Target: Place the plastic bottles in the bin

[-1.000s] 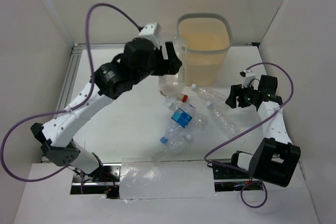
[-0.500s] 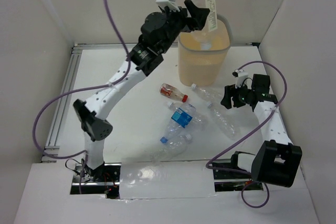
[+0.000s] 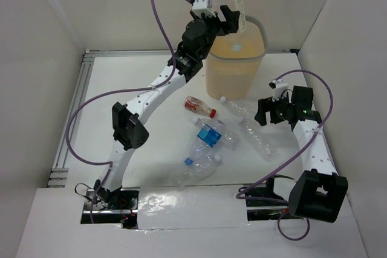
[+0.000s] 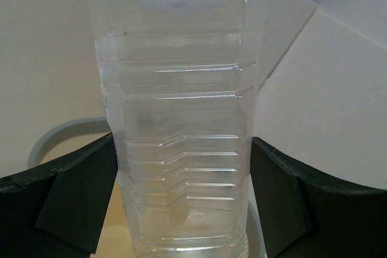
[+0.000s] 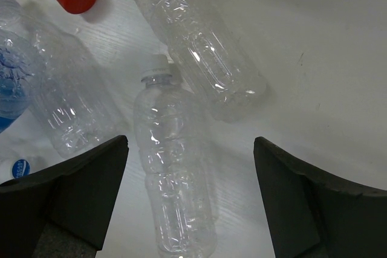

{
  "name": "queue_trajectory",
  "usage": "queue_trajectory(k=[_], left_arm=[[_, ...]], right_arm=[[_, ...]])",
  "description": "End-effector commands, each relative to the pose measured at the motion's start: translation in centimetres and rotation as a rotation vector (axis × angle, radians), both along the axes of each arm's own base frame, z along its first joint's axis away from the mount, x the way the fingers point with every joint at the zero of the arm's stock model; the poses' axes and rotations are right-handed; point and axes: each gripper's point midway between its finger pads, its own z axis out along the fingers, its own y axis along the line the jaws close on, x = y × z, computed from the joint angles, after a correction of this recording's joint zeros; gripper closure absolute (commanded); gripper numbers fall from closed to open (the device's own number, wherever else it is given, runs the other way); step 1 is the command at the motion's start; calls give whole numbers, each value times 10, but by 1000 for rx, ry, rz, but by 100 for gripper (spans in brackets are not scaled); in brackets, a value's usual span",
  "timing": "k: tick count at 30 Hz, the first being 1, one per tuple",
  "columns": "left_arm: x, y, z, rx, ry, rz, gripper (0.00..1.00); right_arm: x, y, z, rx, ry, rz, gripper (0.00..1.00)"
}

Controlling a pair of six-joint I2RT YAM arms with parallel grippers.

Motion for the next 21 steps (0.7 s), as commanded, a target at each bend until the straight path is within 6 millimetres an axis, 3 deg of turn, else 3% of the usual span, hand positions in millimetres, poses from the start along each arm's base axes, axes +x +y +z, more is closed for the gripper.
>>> queue_trajectory(k=[1,2,6,7,13,15,17,21], left_arm=[[-3,13,31,-38,-87,25,5],[-1,9,23,-30,-71,13,0],[5,12,22,-11,-70,-4,0],[8,9,14,-6,-51,-7,0],[13,11,4,12,-20,-40,1],[11,11,5,15,-20,-48,5],[10,13,5,15,-16,-40,0],[-3,24,36,-18,-60,-39,0]], right_arm=[[-2,1,-2,-12,5,8,8],[-2,1,-2,-12,5,8,7],[0,-1,-3,-18,6,2,6],[0,-1,-3,-18,6,2,6],[0,-3,-4,-25,8,-4,4],[0,-3,-1,-27,-1,-4,4],[0,-3,-1,-27,-1,-4,4],[0,-3,1,-29,-10,-4,4]])
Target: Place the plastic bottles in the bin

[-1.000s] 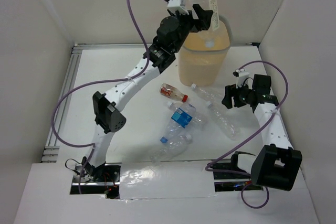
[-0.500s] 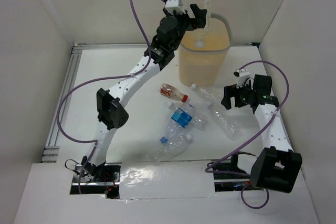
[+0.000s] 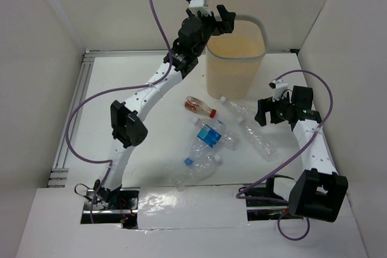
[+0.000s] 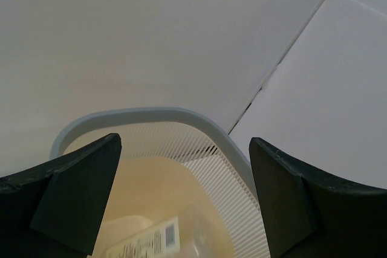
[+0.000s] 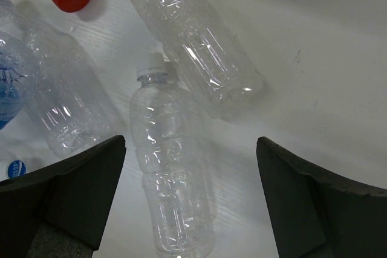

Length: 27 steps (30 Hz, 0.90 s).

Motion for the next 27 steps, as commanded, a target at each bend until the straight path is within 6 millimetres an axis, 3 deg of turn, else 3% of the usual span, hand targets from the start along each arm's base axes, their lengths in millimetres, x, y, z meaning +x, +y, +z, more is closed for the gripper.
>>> queue_trajectory(k=[1,2,3,5,6,7,8,9,10,11,12,13,14,15,16,19,22,27], left_arm=[[-29,14,65,-62,-120,-12,0],[-38,13,70,-33,-121,-15,2],[-63,17,92,10,-161,-20,2],[-90,27,102,79,-157,-5,6],[-103,14,62,186,-83,-41,7],[-139,47,97,178,-124,-11,9],[-155,57,90,196,-101,-14,10],[-166,56,34,295,13,-42,10],[-180,68,20,273,77,-57,10],[-207,97,31,229,89,-54,8],[-218,106,12,234,139,-61,7],[-224,111,-44,295,244,-67,1],[-237,120,-70,282,338,-71,0],[-253,135,-75,250,358,-72,0],[-261,138,-116,285,437,-84,0],[-280,156,-152,261,546,-74,0],[-303,164,-206,280,682,-100,0],[-343,158,-246,340,742,-242,0]], right_arm=[[0,2,4,-10,-19,12,4],[0,2,4,-10,-19,12,6],[0,3,1,-11,-14,35,7],[4,4,3,-29,-21,63,15],[4,8,-2,-35,-9,90,17],[7,13,-1,-66,-25,142,18],[8,13,-4,-89,-19,159,18],[9,14,-11,-135,-7,185,18],[12,14,-15,-159,-6,198,18],[15,13,-19,-183,0,202,16],[17,13,-22,-199,6,201,11],[28,11,-25,-221,3,195,9],[36,10,-21,-224,-12,194,7],[43,8,-19,-236,-26,184,6],[53,8,-22,-242,-39,165,6],[74,-3,-20,-277,-70,104,6],[82,-5,-29,-321,-64,131,6],[77,7,-50,-361,-60,270,6]])
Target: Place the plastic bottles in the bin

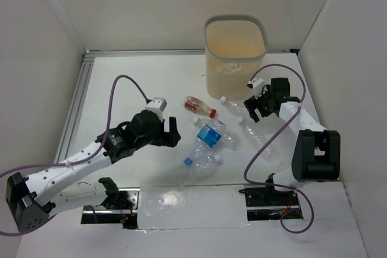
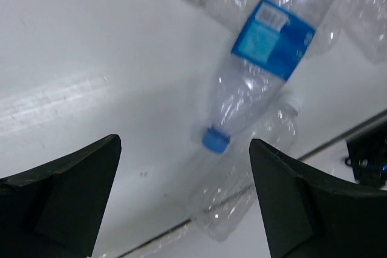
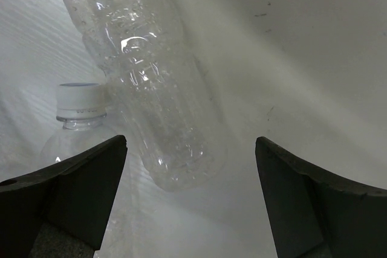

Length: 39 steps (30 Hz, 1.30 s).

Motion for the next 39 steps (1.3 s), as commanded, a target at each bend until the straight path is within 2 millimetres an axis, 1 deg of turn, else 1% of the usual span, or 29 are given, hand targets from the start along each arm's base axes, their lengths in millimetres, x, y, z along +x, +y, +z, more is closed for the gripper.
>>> queue_trajectory(k=[1,2,3,4,5,7,8,10,11,13,14,16,18,19,20,21,23,24,25,26,27,28,29,31,35,36,37,38,39], left_arm=[[-32,-16,13,-99,8,-118,0],[-38,-15,5,-82,11,-140,0],[-43,-16,11,-88,-11,-173,0],[-53,-19,12,-86,-25,-217,0],[-54,-18,10,-77,-17,-217,0],[-61,-20,16,-89,-36,-254,0],[-67,-23,12,-81,-30,-288,0],[-75,-26,14,-90,-36,-316,0],[-79,-28,14,-94,-30,-335,0],[-83,-36,8,-83,-22,-373,0],[-88,-39,4,-67,-18,-399,0],[-92,-48,-2,-52,-12,-439,0],[-92,-55,-16,-3,21,-466,0],[-91,-59,-15,-2,20,-483,0],[-93,-64,-19,7,27,-495,0],[-92,-69,-22,36,11,-518,0],[-91,-73,-27,79,-15,-530,0],[-95,-84,-20,81,-45,-558,0],[-91,-88,-30,141,-55,-560,0],[-95,-95,-29,155,-58,-575,0],[-92,-95,-38,191,-55,-576,0],[-92,-97,-38,220,-54,-572,0],[-90,-97,-52,260,-33,-568,0],[-91,-102,-55,276,-35,-561,0],[-90,-102,-58,289,-36,-535,0],[-88,-101,-58,292,-41,-528,0],[-89,-99,-62,294,-28,-520,0],[-88,-98,-59,289,-40,-510,0],[-88,-96,-60,289,-28,-501,0]], right_arm=[[17,11,-3,-60,-68,117,6],[16,10,-8,-74,-65,135,6],[17,10,-13,-73,-61,135,6],[16,10,-26,-79,-39,145,7],[17,12,-26,-77,-43,163,7],[16,9,-35,-75,-30,168,9],[15,12,-43,-80,-20,219,14],[5,12,-65,-69,50,252,21],[-1,11,-71,-79,90,279,28],[-5,9,-77,-74,128,301,35],[-12,10,-79,-60,148,327,41],[-19,11,-76,-49,137,354,44],[-26,14,-51,-49,83,405,47],[-29,17,-32,-55,39,432,48],[-34,26,-19,-25,19,482,48],[-57,31,-14,-15,69,564,48],[-67,37,14,-11,48,641,51],[-86,40,27,2,75,671,51],[-86,44,43,-19,38,724,51],[-98,44,55,-20,46,736,51],[-102,49,65,-17,28,760,51],[-99,51,83,-27,-15,770,51],[-101,55,95,-27,-42,790,51],[-115,70,120,5,-81,830,52],[-114,101,199,70,-253,836,52],[-101,109,222,86,-341,823,52],[-100,119,243,155,-362,753,53],[-91,124,269,185,-433,715,53],[-82,128,286,216,-486,667,53]])
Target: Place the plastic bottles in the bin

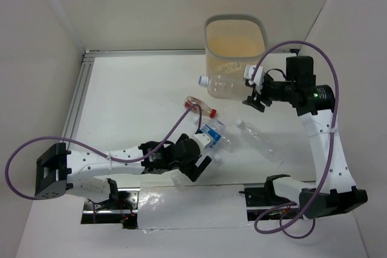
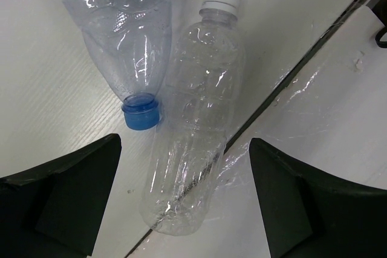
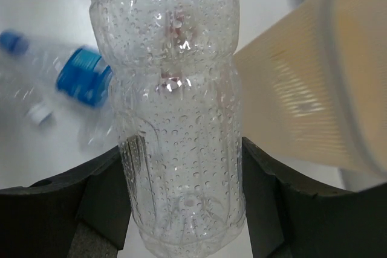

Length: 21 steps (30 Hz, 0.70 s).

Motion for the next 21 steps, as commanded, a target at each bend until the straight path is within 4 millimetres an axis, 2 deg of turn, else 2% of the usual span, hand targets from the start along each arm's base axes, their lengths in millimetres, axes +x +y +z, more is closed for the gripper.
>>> queue_trajectory(k=[1,2,4,5,6,7,8,10,11,12,13,14,15,16,17,18,19,20,21], left_arm=[[7,-1,10,-24,-40,43,0],[7,-1,14,-40,-37,51,0],[7,4,9,-24,-32,66,0],[7,4,12,-33,-35,66,0],[6,5,10,-29,-26,74,0],[5,7,7,-25,-18,83,0],[6,10,6,-13,-22,89,0],[4,12,5,-19,-16,96,0],[3,14,5,-26,-11,104,0],[2,17,3,-28,-4,113,0],[2,17,3,-28,-4,113,0],[-1,19,-2,-16,-1,104,0],[-2,18,-2,-21,4,112,0],[-2,21,-2,-21,4,112,0],[-2,21,-2,-21,4,112,0],[-5,19,-2,-21,5,103,0],[-5,20,-2,-17,0,96,0],[-8,19,-2,-17,0,87,0],[-9,18,-3,-19,8,80,0]], right_arm=[[31,21,106,283,-232,-138,53],[37,27,119,377,-206,-201,53],[64,21,140,442,-260,-297,53],[91,18,142,458,-273,-351,53],[100,16,157,504,-275,-388,53],[123,14,148,495,-254,-432,53],[131,12,161,504,-290,-447,52],[147,11,163,500,-303,-480,52],[165,10,151,483,-282,-510,50],[171,11,160,491,-299,-507,50],[179,12,158,489,-295,-508,48],[197,15,136,462,-237,-520,45],[204,16,142,466,-246,-518,43],[221,19,123,447,-206,-527,40],[227,18,118,438,-195,-540,37],[232,18,120,439,-203,-547,28],[239,17,108,432,-181,-568,11],[240,15,108,430,-184,-578,11],[245,9,107,428,-185,-590,2]])
